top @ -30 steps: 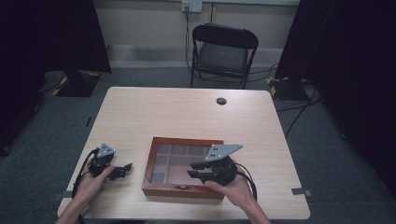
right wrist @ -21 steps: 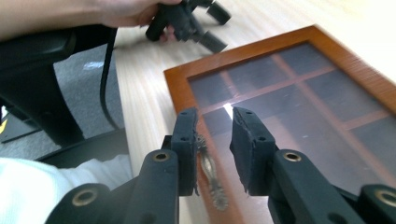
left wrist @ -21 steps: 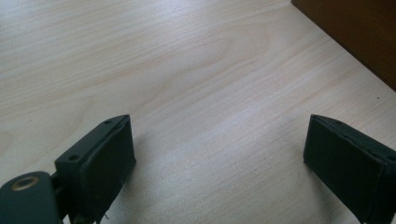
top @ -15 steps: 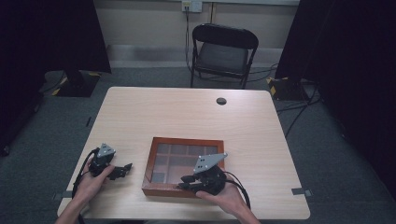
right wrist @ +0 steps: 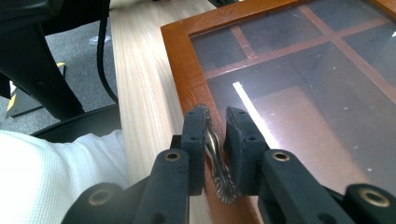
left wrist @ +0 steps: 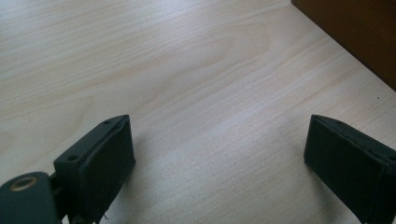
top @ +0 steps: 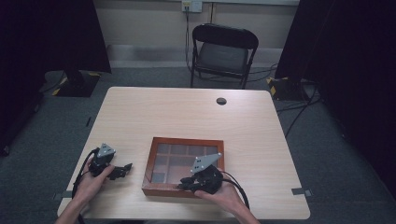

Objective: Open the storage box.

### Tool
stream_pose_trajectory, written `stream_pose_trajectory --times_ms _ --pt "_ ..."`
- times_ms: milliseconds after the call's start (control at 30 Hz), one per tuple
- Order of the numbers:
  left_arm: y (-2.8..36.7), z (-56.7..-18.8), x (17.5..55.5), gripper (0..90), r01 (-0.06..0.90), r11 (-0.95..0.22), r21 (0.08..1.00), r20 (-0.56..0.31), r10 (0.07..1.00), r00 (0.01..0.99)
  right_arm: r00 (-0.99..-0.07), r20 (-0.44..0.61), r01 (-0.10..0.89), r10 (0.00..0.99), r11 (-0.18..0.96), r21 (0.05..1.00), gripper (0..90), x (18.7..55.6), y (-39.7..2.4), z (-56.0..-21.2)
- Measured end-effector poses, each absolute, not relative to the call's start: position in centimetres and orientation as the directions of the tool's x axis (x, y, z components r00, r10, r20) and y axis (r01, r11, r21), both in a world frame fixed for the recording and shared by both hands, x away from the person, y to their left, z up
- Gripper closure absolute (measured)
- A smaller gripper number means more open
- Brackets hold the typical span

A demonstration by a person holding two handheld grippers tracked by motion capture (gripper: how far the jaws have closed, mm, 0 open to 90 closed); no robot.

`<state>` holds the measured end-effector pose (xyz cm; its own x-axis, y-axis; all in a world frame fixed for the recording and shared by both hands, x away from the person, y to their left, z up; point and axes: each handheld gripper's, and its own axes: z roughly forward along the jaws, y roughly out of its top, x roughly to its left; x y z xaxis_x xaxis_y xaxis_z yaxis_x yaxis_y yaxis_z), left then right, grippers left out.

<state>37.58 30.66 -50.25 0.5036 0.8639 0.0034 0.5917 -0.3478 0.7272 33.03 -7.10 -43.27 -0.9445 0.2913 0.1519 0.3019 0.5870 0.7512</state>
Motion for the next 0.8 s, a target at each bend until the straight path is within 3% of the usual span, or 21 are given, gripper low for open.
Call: stream_pose_trajectory --times_ms 800 --pt "30.65 -50.26 37.64 7.1 0.592 -0.347 0.727 0.001 0.863 0.505 -0.962 0.106 0.246 0.251 0.630 0.736 82.5 32.93 -6.51 -43.54"
